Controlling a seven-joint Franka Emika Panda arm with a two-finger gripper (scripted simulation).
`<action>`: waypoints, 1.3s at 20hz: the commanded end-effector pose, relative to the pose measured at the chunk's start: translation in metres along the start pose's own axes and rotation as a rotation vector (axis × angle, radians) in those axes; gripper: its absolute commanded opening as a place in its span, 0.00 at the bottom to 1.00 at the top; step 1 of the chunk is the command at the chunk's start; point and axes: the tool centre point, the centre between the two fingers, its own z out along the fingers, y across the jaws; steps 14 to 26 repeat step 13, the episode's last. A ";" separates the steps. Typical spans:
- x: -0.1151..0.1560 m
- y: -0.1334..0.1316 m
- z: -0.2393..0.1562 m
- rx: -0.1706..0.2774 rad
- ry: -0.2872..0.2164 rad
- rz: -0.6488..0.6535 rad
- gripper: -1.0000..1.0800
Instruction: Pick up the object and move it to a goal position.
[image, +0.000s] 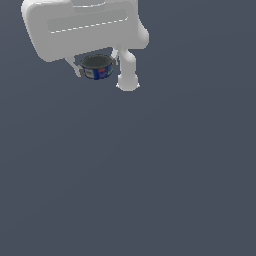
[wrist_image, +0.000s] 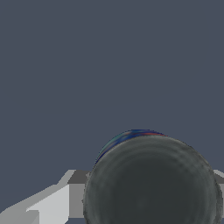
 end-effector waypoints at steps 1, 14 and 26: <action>-0.003 0.003 -0.014 0.000 -0.001 0.000 0.00; -0.006 0.008 -0.037 0.000 -0.001 0.000 0.00; -0.006 0.008 -0.037 0.000 -0.001 0.000 0.00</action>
